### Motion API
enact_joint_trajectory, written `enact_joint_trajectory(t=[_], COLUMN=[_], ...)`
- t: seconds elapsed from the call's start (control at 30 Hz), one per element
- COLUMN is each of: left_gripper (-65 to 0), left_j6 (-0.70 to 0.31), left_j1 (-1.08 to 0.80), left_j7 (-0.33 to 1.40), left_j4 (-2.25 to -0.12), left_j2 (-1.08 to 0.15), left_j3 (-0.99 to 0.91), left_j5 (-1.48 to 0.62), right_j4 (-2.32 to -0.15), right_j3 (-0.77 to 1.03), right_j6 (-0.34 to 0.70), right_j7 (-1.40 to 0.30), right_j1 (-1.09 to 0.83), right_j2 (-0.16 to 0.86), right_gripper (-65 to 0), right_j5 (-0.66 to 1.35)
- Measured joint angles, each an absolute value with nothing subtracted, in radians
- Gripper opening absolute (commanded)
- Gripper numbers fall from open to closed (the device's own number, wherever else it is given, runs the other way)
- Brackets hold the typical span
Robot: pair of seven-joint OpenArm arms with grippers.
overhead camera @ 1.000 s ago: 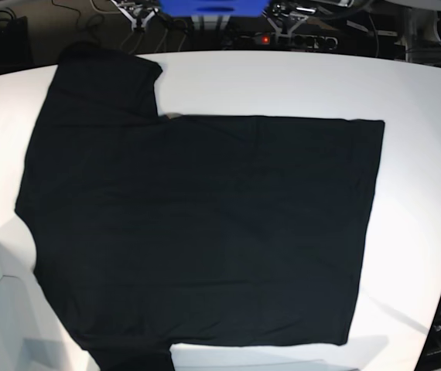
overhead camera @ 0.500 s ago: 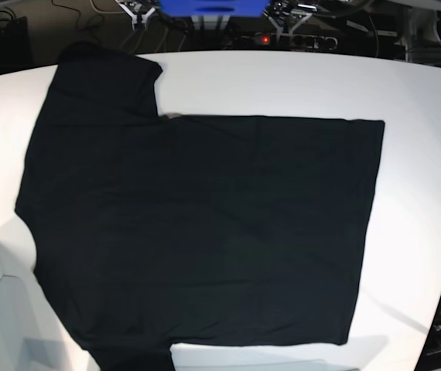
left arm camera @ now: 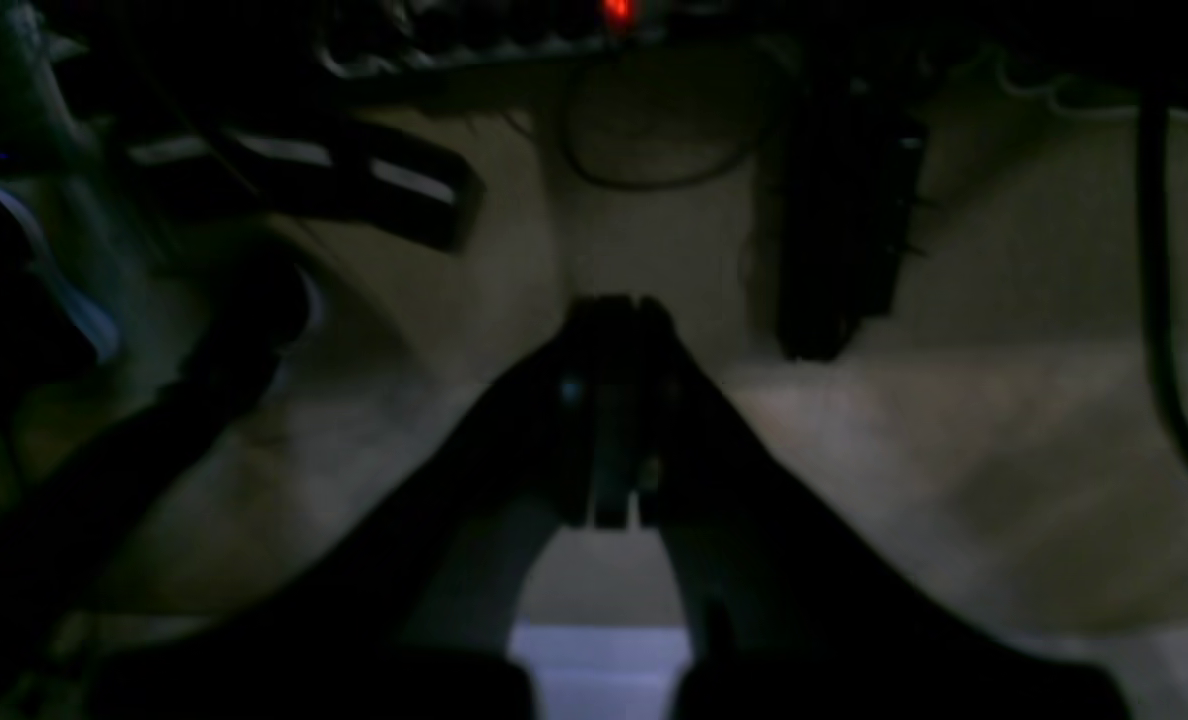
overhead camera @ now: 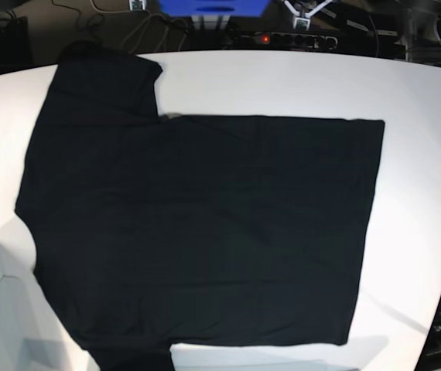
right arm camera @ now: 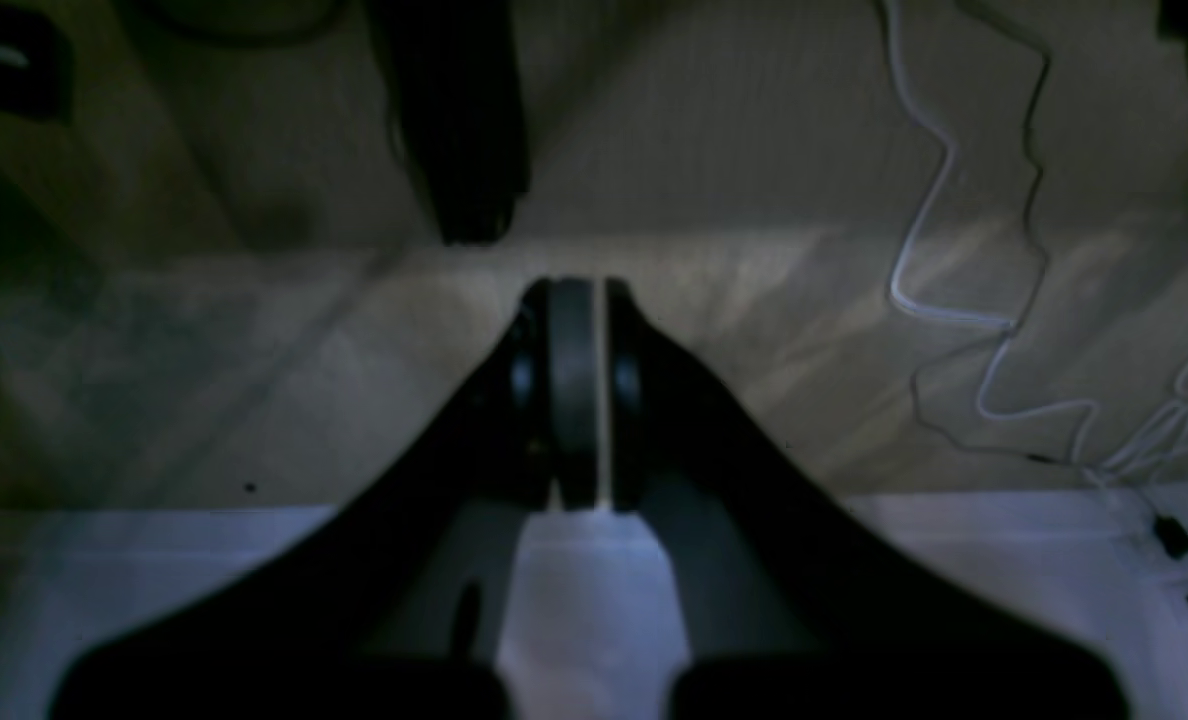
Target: Fold the T-shirt properly
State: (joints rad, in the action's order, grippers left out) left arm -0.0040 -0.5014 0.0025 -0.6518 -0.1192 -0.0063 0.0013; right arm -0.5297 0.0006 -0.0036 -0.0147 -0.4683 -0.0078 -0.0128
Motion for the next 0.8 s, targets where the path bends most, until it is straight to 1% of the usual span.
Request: enact_joint_trajectory(t=[0.3, 0.53, 0.63, 0.8], left_gripper=[-65.0, -65.0, -65.0, -65.0], left_j6=[-0.014, -0.007, -0.014, -0.002], left_j1=[-0.76, -0.963, -1.043, -1.103], left_j7=[0.018, 0.017, 0.025, 0.012], left_j4=[-1.003, -1.348, -1.499, -1.715], left_j2=[-0.182, -0.252, -0.29, -0.425], left_j3=[0.002, -0.006, -0.002, -0.006], left_j5=[-0.002, -0.007, -0.126, -0.37], right_j4=[-0.905, -1.336, -1.523, -1.784], right_j3=[0.001, 0.002, 0.004, 0.009], right_j6=[0.0, 0.001, 0.004, 0.004], right_j7=[-0.017, -0.022, -0.035, -0.027], right_j1=[-0.735, -0.997, -1.088, -1.172], right_j2=[-0.005, -0.001, 0.021, 0.075], right_gripper=[-65.0, -65.0, -65.0, -65.0], right_j5=[-0.015, -0.014, -0.014, -0.016])
